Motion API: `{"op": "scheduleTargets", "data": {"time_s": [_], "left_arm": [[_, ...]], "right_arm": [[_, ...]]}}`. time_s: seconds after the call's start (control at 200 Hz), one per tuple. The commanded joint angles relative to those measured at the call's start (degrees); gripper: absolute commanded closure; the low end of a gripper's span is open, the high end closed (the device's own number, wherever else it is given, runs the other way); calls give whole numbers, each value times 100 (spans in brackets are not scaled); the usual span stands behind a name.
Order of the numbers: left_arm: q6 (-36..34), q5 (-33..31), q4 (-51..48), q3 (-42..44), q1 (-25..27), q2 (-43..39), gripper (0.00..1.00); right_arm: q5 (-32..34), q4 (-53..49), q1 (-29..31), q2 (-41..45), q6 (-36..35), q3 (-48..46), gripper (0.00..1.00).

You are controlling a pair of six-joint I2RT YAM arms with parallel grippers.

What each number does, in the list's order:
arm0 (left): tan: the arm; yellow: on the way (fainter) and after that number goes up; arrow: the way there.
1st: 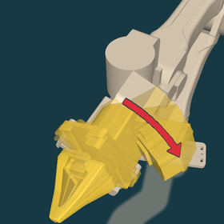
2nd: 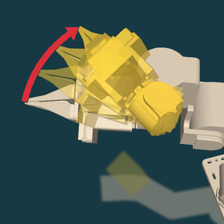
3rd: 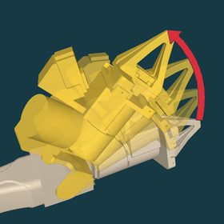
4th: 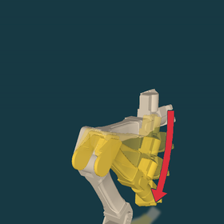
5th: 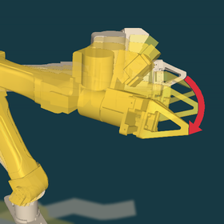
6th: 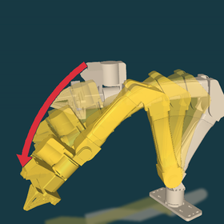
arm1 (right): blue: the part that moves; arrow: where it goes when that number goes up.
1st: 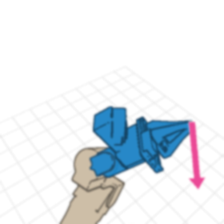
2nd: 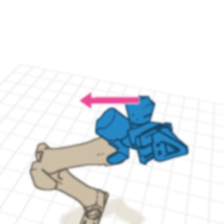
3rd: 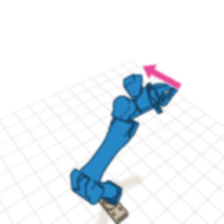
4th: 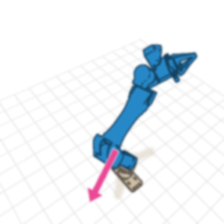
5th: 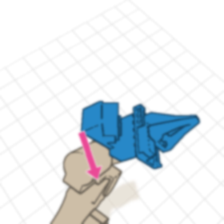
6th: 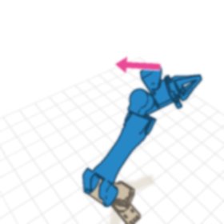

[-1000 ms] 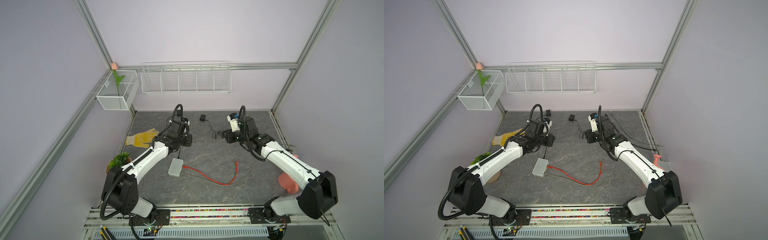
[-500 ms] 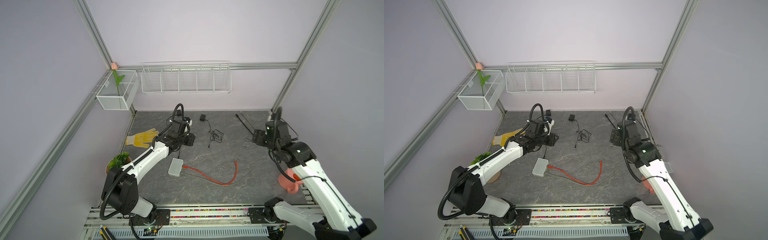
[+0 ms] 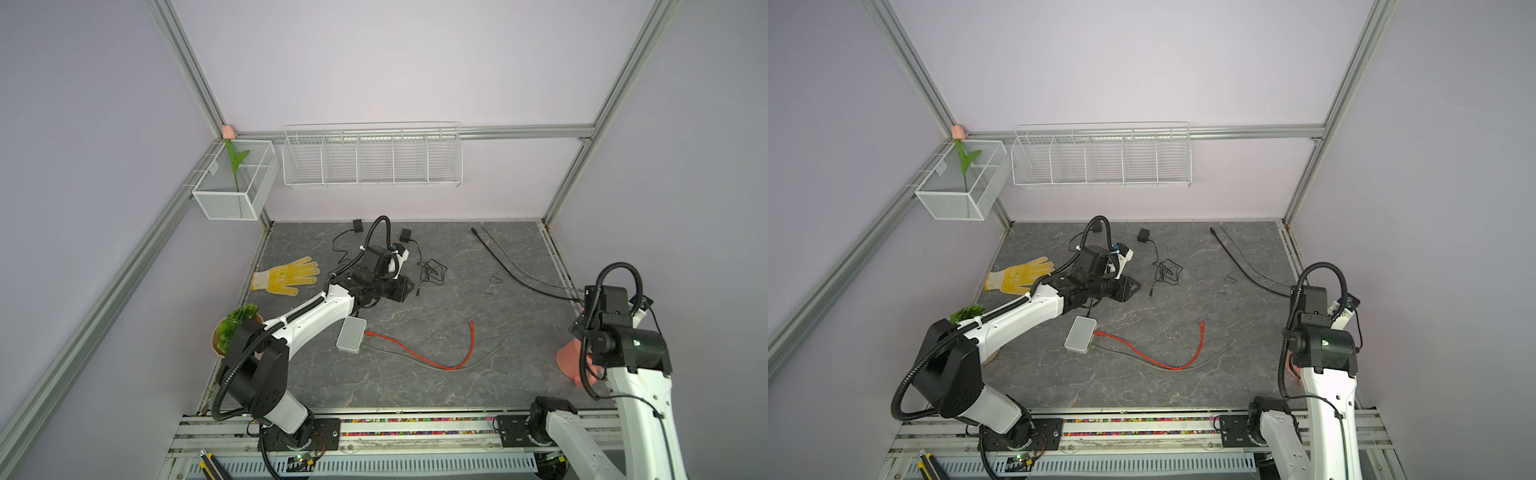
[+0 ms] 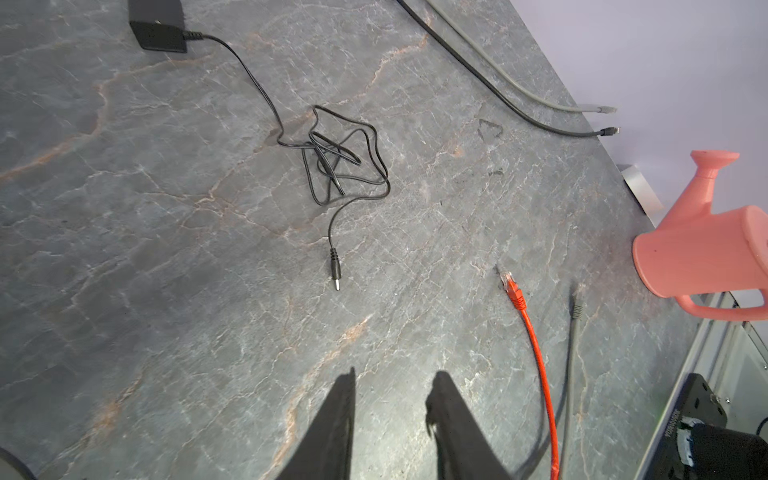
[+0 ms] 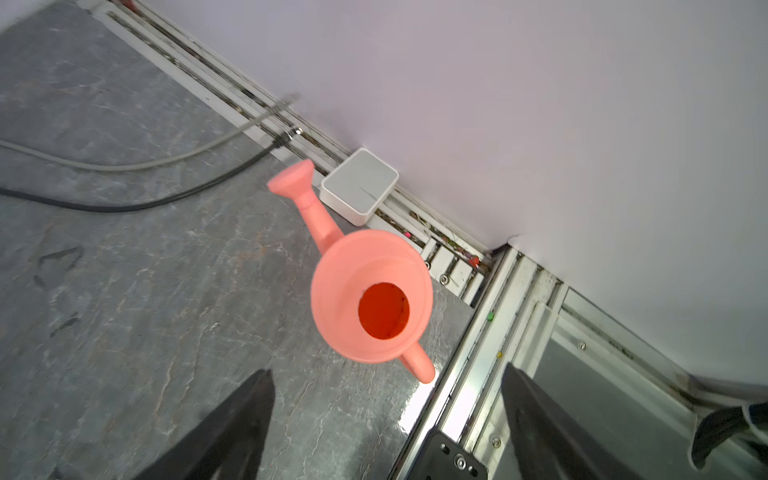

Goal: Insert the plug into the switch port

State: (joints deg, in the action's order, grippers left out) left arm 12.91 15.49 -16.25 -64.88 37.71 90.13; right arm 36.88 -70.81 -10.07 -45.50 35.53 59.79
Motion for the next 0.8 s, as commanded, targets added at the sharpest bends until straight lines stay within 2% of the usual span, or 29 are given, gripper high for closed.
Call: {"op": "scheduleTargets", "data": {"time_s": [0.0,0.275,0.46,0.605,0.795], "left_arm": [[10,227,126,82,25,22,67],[45,250,184,161,75,74,67],[19,161,-2,-54,78,130,67],[22,173,-83,-250,82,183,67],[-14,190,-250,-480,89,295,67]], "right_arm": [[-806,302,-611,32,-232,-281,11],[-2403,948,-2373,-192,-722,-544,11],[-3346,1305,-3197,-916,-608,-182,11],[-3505,1657,-3489,-1473,-245,118,8],[-3100,1957,-3546,-2270,-108,422,2]]}}
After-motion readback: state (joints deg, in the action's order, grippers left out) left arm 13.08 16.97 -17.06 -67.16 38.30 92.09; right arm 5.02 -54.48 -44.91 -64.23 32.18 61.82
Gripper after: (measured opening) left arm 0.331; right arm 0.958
